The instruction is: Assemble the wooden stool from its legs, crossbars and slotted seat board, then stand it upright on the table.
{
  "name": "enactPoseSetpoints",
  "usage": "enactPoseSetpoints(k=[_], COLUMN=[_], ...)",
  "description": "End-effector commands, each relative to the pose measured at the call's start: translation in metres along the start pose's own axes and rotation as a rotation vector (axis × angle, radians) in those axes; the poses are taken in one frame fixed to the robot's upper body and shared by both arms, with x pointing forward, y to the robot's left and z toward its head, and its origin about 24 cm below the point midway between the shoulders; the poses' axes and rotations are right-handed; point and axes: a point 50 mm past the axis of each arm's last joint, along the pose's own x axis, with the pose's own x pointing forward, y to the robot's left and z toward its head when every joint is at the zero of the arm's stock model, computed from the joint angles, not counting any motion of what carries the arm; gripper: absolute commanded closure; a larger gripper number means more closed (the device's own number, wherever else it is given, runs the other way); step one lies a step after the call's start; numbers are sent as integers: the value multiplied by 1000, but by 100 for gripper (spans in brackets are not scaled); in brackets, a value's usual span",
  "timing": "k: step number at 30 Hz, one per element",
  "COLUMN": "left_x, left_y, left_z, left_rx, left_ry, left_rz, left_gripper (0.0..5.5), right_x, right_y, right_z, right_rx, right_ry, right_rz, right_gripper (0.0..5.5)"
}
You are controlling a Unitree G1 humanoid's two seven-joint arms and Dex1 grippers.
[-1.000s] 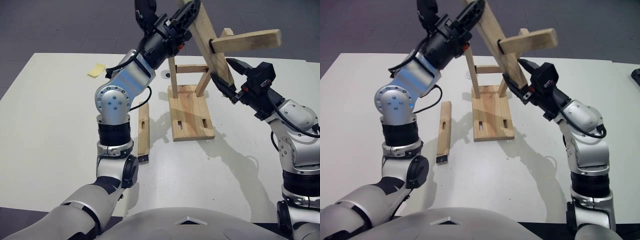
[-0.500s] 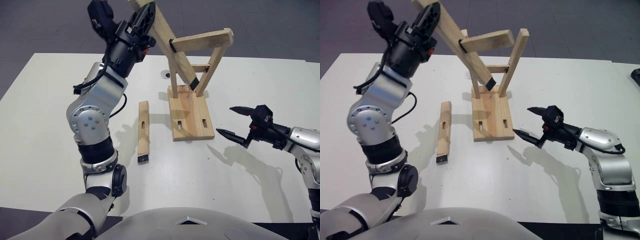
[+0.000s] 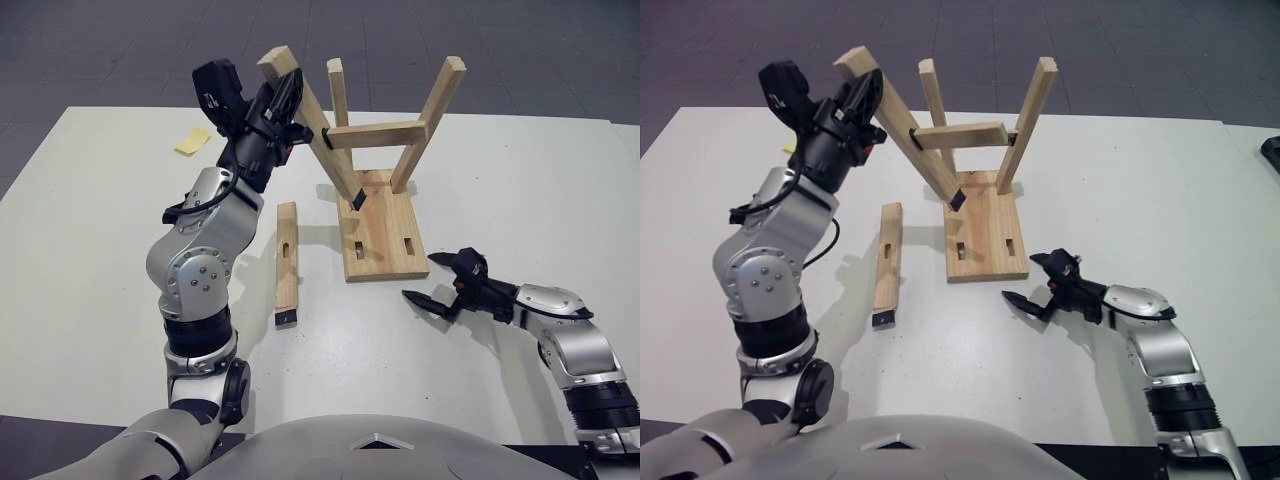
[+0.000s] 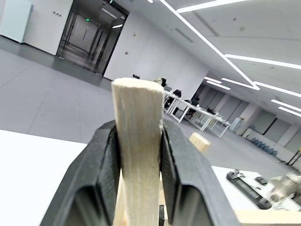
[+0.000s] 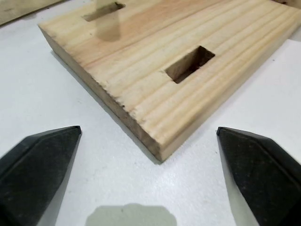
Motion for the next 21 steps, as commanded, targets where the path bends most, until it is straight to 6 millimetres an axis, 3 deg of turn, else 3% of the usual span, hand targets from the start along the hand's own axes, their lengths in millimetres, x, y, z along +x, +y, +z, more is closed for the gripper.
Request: enactPoseSetpoints(k=[1,12,21], left_x=[0,-1,2], left_y=[4,5,6], left_z=[-13,-17,-17], left_rx=[36,60,94], left_ry=[24,18,-5], left_rz=[22,35,50], left_gripper=[447,447,447], right_x=[17,43,57], right_y=[5,1,11], right_z=[4,10,9], right_rx=[0,45,72], right_ry=[-17,-66,-80], right_rz=[-18,-193,-224], right_gripper=[10,10,10])
